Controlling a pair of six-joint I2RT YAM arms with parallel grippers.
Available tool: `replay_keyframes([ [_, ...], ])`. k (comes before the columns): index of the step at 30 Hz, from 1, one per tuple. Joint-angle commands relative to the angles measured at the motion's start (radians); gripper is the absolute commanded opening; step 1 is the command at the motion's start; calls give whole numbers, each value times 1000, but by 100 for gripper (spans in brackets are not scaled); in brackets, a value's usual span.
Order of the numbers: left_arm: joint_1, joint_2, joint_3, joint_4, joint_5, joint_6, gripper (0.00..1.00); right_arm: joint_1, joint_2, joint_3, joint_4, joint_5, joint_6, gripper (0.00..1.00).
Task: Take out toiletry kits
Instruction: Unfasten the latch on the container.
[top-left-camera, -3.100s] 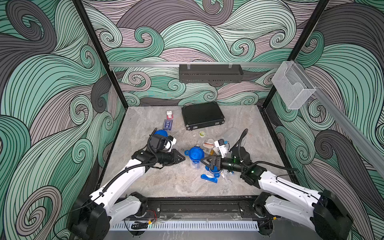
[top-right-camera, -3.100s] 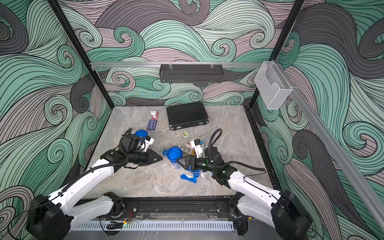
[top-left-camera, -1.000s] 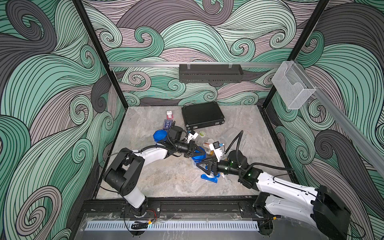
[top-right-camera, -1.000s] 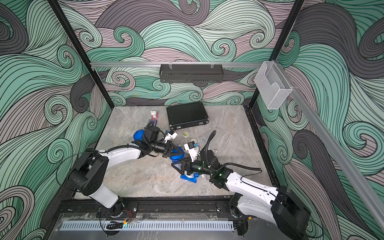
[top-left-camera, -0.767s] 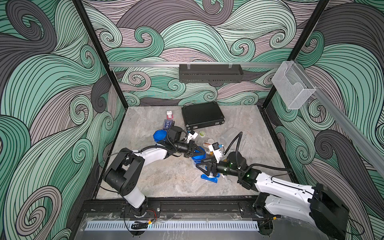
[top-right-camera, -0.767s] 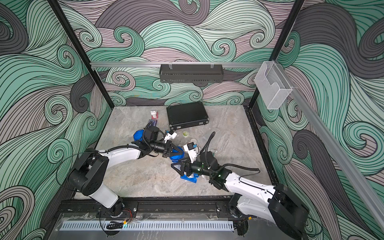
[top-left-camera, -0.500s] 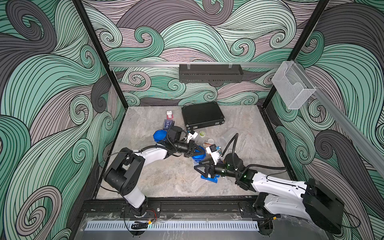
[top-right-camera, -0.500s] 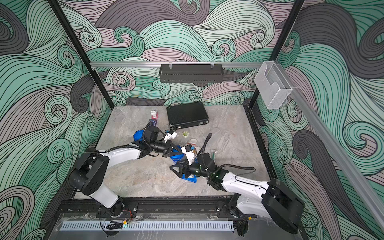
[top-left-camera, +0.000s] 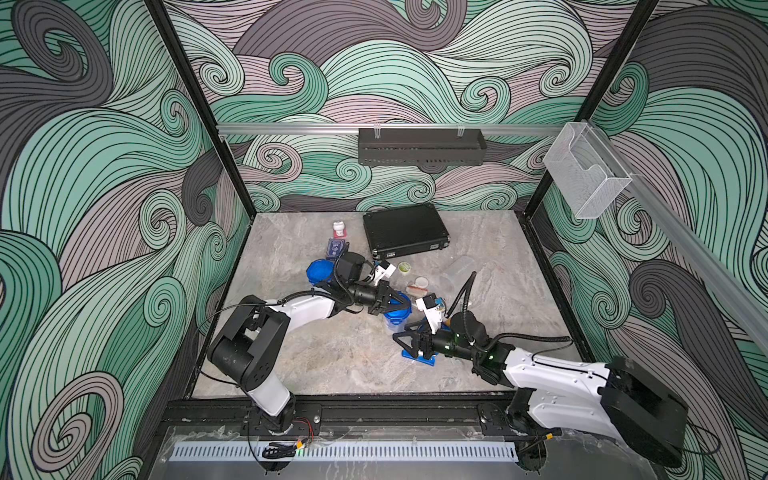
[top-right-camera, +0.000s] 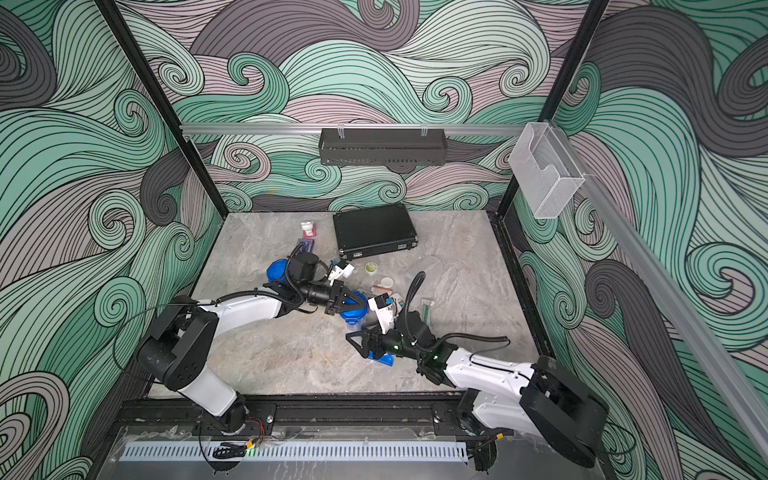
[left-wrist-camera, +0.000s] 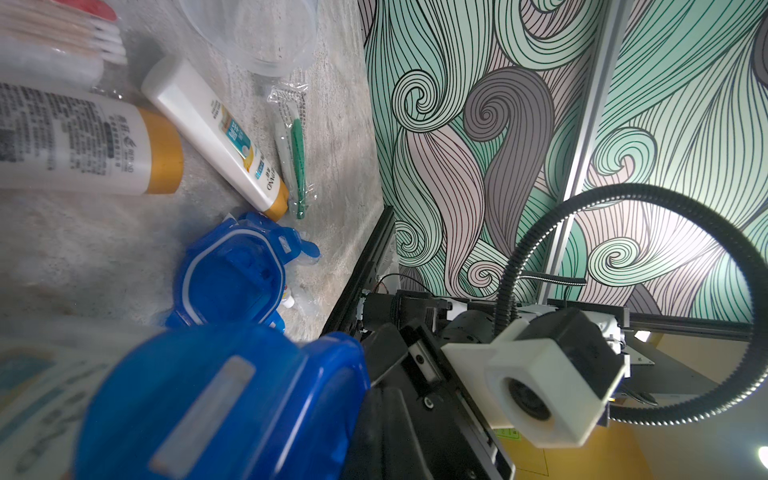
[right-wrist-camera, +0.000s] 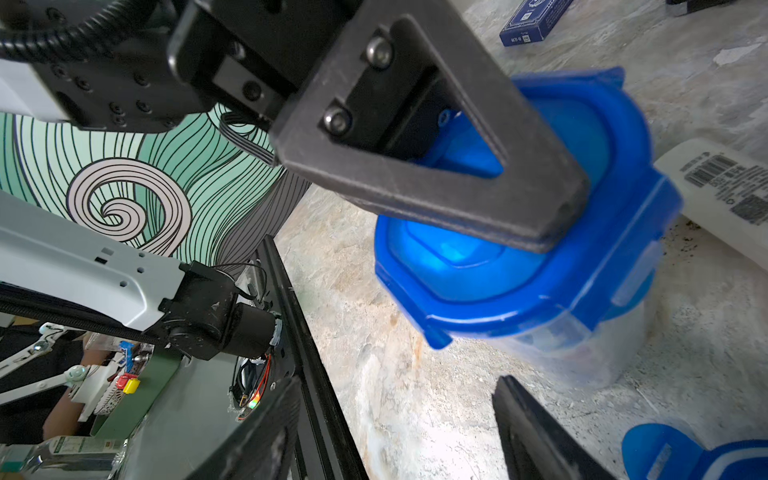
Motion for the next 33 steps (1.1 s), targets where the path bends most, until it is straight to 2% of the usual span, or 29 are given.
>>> replay_keyframes([
  [1,-8,91,-70,-146,-150,65,0,4,29,35,86,17,9,75],
  [11,-10,88,-66,-156,-150,71,0,6,46,70,132,14,17,75],
  [18,-10,101,-64,-155,-147,71,0,7,81,71,221,-53,26,74],
  [25,-10,101,-73,-151,-154,69,0,7,51,34,317,-53,3,74],
  [33,-12,113,-97,-131,-163,66,0,-2,108,35,500,-188,89,74],
])
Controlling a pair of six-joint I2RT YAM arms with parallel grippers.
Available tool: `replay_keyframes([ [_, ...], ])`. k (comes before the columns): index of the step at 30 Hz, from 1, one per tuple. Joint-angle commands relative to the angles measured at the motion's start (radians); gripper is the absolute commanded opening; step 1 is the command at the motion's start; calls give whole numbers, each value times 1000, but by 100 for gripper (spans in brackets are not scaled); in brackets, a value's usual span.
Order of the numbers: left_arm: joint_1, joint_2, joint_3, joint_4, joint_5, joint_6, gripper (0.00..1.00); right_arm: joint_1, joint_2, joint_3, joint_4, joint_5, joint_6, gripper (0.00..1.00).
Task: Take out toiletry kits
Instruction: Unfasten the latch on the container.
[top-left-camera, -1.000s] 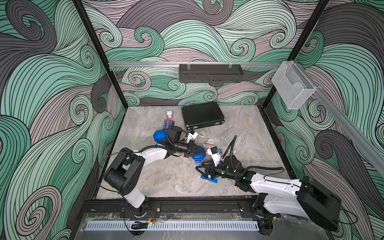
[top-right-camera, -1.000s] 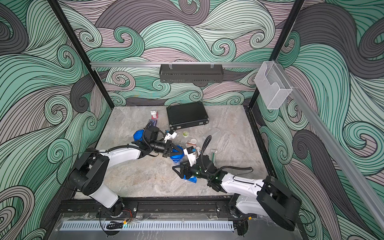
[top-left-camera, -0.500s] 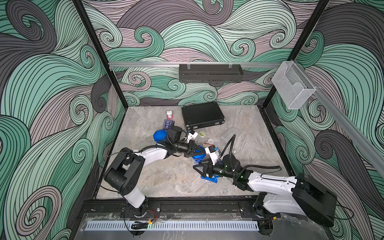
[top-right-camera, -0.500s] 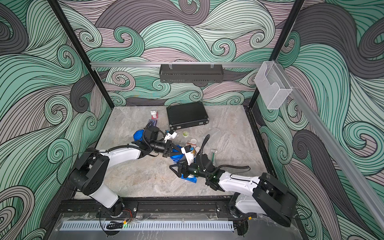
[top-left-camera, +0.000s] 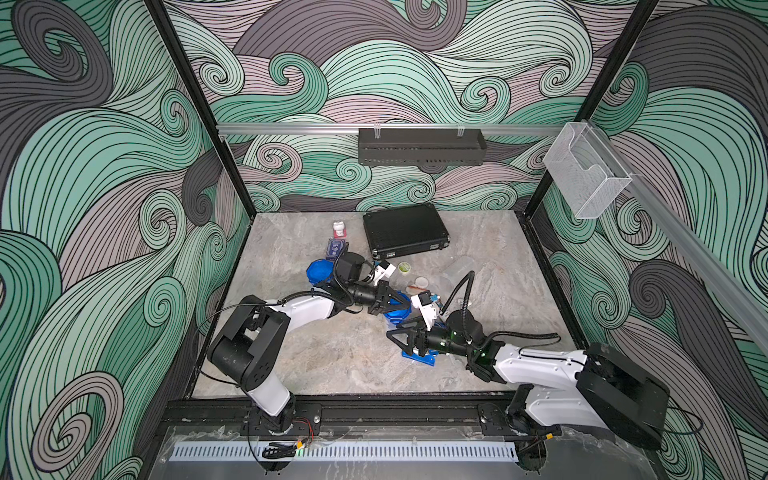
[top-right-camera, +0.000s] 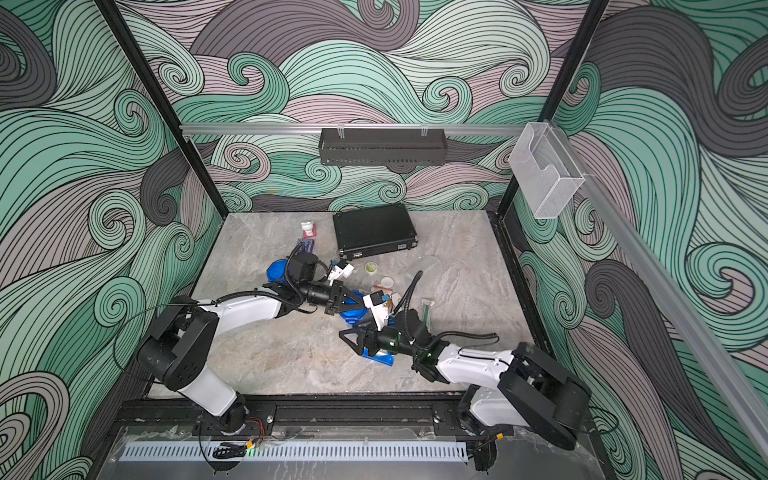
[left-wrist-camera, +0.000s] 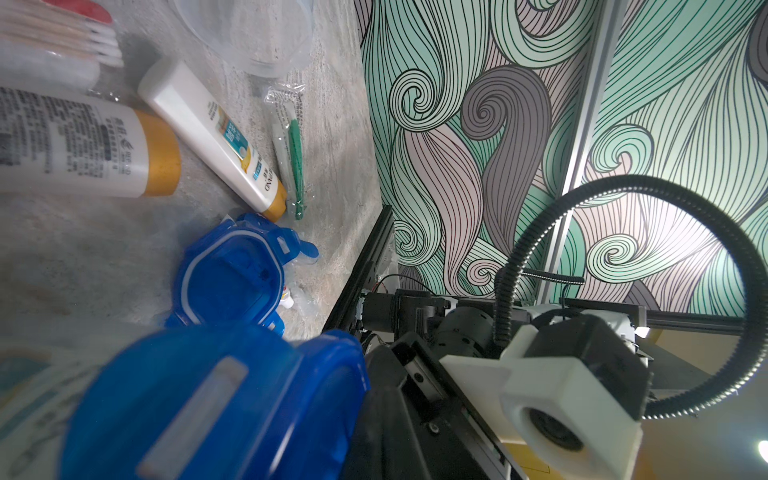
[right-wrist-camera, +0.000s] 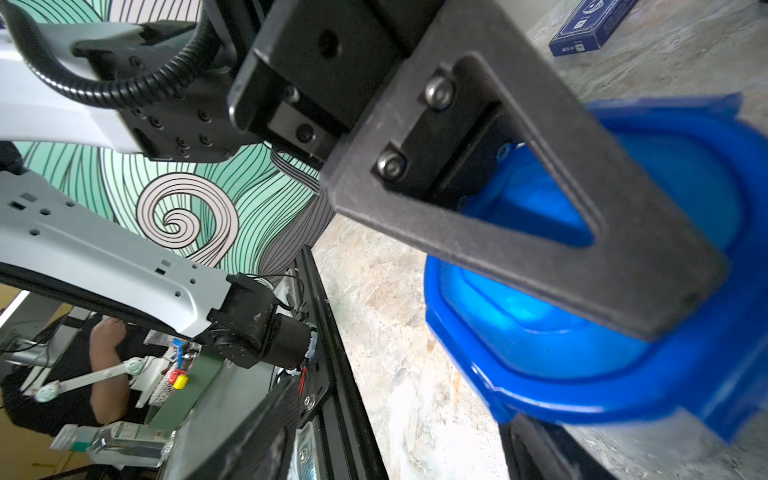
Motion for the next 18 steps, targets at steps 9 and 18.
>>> replay_keyframes([
  [9,-13,113,-93,-136,-178,67,0,2,-32,38,256,-124,34,72],
  [18,-16,114,-91,-135,-177,65,0,-9,-8,50,248,-151,60,71],
])
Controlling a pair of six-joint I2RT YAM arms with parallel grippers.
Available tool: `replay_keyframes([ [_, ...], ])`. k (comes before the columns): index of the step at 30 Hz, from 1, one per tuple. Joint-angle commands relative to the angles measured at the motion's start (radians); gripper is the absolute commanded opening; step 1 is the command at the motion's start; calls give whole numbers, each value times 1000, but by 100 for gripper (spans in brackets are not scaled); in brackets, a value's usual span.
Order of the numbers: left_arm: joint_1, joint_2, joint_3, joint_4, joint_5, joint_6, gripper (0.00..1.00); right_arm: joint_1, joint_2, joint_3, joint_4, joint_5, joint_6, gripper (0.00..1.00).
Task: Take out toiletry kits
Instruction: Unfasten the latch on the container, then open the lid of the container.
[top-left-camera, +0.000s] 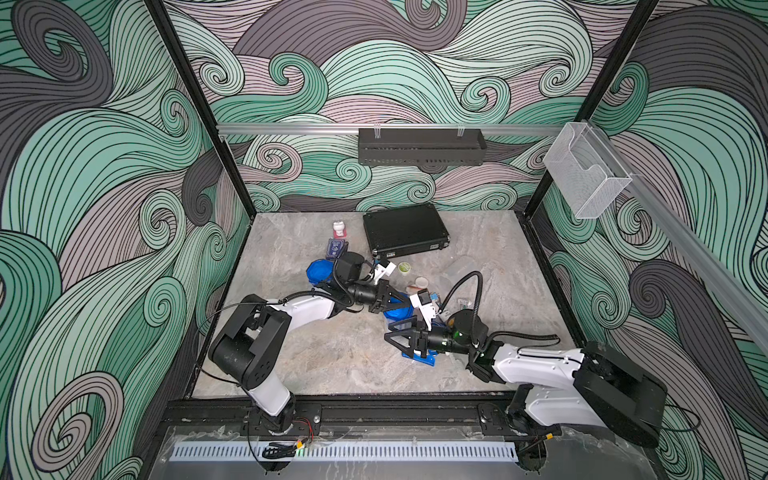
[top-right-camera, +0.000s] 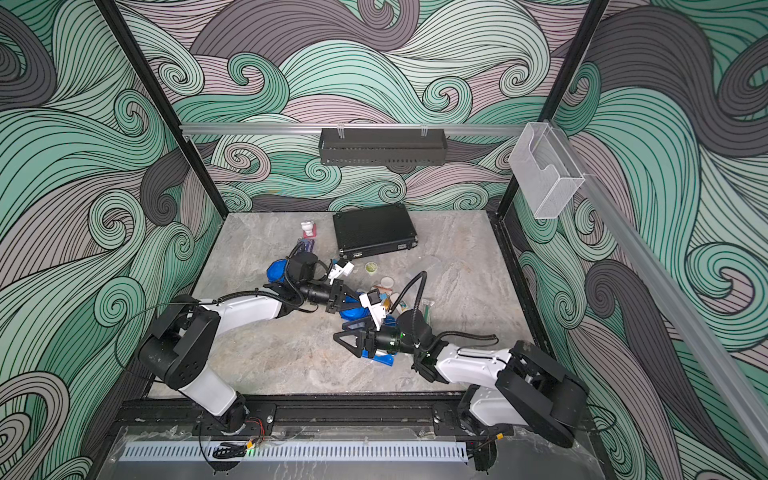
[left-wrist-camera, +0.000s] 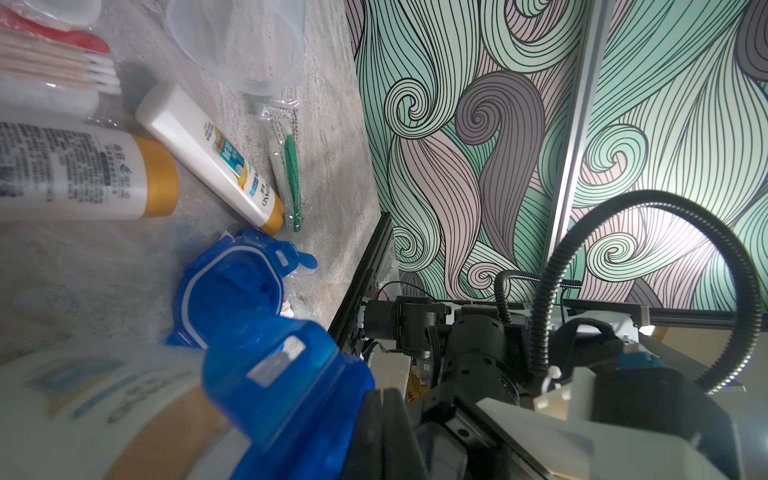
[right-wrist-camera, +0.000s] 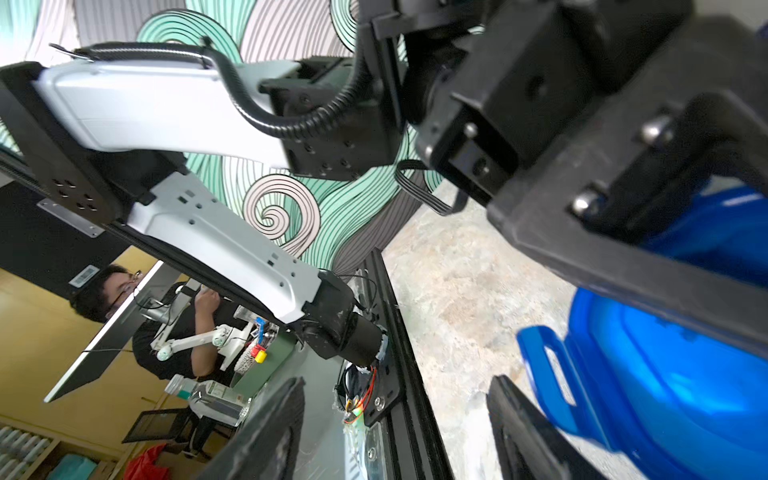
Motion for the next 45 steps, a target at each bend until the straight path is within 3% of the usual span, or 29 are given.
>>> replay_keyframes([
  [1,-17,100,-76,-185,-170,68,0,-7,-26,59,0,-30,-33,72],
  [10,-17,19,27,-328,-187,107,0,-31,-339,75,-541,-45,-382,89],
  [13,-17,-3,88,-399,-190,132,0,-78,-421,70,-624,-45,-449,91],
  [17,-15,-20,168,-484,-194,161,3,-130,-458,37,-591,-30,-445,91],
  [24,-15,-53,294,-600,-195,195,19,-174,-464,24,-630,16,-429,91],
  [29,-6,-111,372,-700,-209,235,39,-186,-481,20,-637,34,-420,92],
  [32,18,-181,339,-757,-270,257,56,-194,-493,18,-648,38,-419,92],
  [36,75,-287,212,-767,-331,248,70,-199,-511,11,-651,42,-414,92],
  [39,96,-296,110,-676,-311,209,72,-202,-522,6,-651,42,-410,93],
  [45,96,-237,63,-582,-248,181,72,-204,-533,4,-655,40,-409,93],
])
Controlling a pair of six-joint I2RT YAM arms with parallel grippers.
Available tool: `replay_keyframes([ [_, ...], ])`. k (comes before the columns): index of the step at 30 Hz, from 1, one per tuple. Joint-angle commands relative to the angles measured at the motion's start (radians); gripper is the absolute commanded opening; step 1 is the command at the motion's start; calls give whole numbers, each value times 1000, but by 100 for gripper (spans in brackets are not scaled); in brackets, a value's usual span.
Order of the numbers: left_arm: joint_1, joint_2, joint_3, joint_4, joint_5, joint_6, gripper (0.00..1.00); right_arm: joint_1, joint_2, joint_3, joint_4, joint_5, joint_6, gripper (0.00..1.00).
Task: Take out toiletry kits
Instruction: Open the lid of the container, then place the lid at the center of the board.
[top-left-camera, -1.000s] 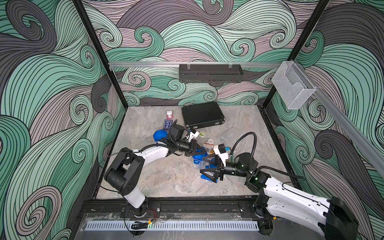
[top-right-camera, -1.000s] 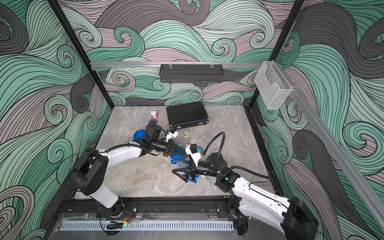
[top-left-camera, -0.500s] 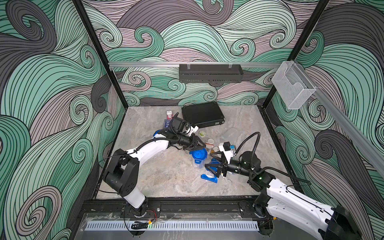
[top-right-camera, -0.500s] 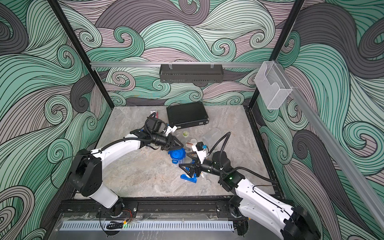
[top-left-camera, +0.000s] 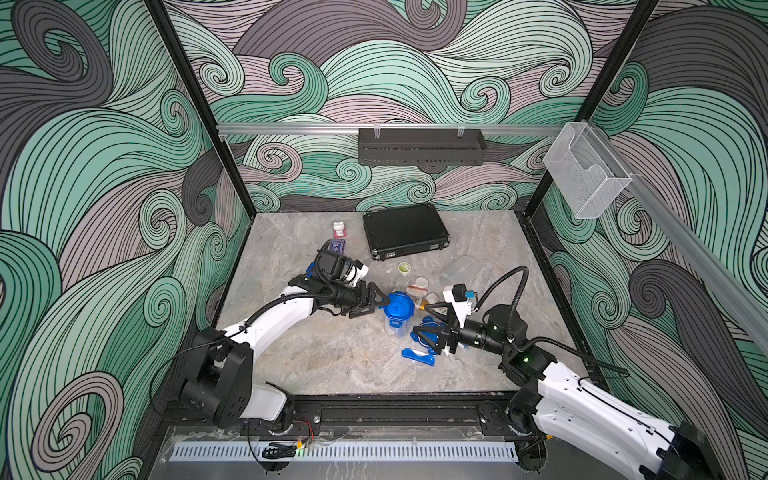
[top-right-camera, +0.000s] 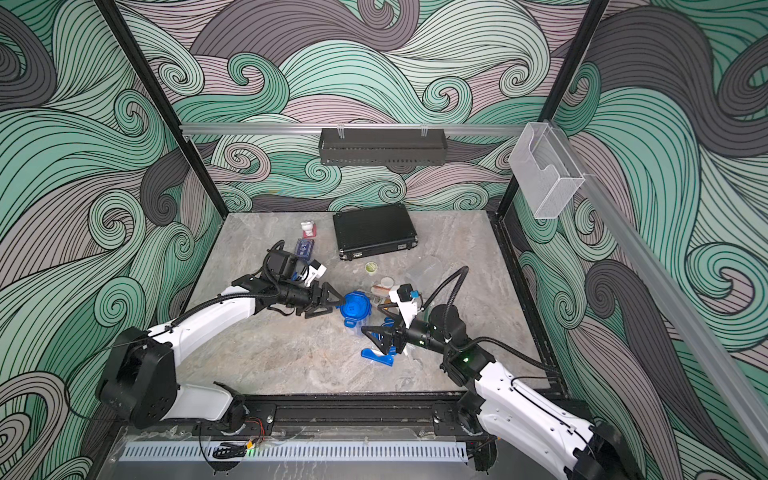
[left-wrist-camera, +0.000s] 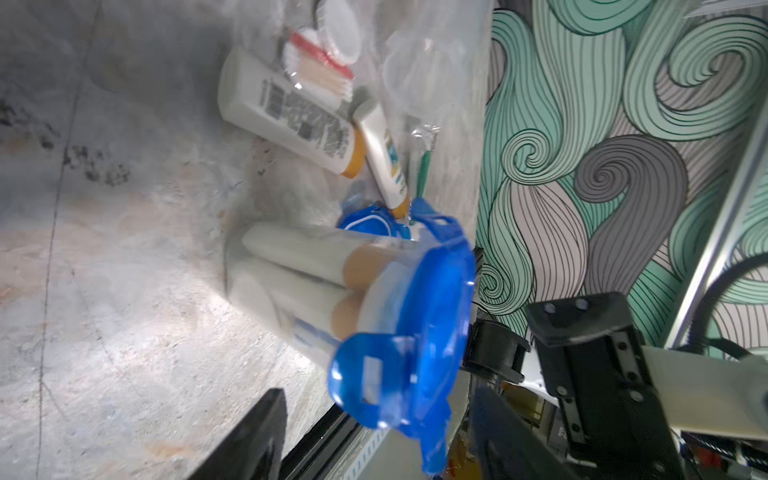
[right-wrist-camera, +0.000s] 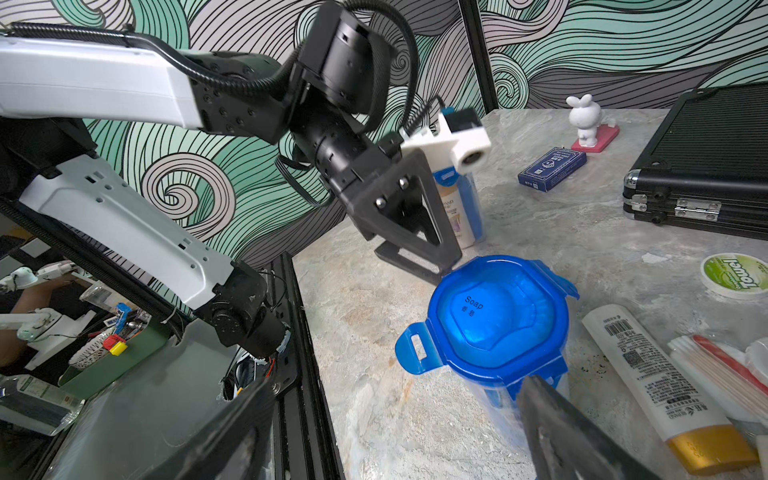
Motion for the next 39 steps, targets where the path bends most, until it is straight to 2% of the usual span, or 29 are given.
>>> replay_keyframes([
  [1,0,36,1,86,46,-25,72,-6,-11,-12,6,8,5,93],
  [5,-2,67,-9,177,103,-71,69,-6,-6,-17,12,6,8,93],
  [9,-1,49,6,183,109,-77,65,-6,1,-17,11,-2,9,93],
  [14,-2,18,31,150,118,-75,53,-5,11,-16,15,-6,11,93],
  [27,0,-60,59,35,90,-22,39,-6,20,-18,23,-18,17,93],
  [33,-2,-42,70,40,102,-24,19,-6,16,-22,19,-15,18,93],
  [39,-2,-32,79,46,108,-27,7,-6,16,-23,10,-2,18,93],
])
